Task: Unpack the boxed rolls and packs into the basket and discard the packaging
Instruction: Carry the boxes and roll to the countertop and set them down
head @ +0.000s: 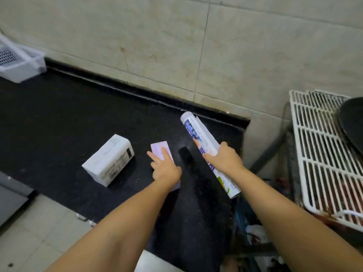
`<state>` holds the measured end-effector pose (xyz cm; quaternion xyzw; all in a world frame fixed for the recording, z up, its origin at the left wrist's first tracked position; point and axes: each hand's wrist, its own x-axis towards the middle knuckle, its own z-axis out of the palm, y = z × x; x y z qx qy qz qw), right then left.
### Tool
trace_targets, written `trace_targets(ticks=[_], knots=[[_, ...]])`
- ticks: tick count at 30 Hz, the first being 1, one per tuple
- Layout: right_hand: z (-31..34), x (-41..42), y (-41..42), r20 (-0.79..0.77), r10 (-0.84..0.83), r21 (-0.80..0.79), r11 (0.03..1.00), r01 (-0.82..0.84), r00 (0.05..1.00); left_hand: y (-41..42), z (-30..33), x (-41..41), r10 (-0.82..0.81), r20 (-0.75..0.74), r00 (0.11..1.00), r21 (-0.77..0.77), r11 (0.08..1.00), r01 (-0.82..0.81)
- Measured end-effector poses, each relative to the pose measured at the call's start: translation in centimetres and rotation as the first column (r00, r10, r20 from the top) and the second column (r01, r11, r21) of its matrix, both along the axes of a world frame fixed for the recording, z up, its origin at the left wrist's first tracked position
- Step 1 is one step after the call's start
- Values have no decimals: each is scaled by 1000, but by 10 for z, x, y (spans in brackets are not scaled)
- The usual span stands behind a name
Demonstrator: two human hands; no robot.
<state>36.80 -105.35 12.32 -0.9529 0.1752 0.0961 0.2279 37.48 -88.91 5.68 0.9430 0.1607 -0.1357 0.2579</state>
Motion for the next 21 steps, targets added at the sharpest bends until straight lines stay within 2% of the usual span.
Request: trace_targets(ticks=[3, 5, 8, 12, 16, 21], knots=[[-2, 3, 1, -5, 5, 30, 1000, -5, 1000, 16, 10, 0, 48, -3, 999, -133, 990, -48], [4, 11, 11, 13, 22, 53, 998, -23, 1000, 32, 22, -1, 48, 57, 997, -213, 976, -35], [21, 27, 41, 75, 71, 124, 989, -79, 995, 57, 55, -1, 31, 235, 971, -240, 971, 27], [48, 48, 100, 162, 193, 183, 958, -222, 968, 123, 104, -6, 133, 459, 878, -249, 968, -16], [70, 62, 179, 210, 347, 127, 917, -377, 914, 226, 128, -24, 247, 507, 826, -254, 958, -130], [72, 74, 303, 239, 509, 108, 833, -543, 827, 358, 121, -49, 372, 479, 795, -274, 924, -267]])
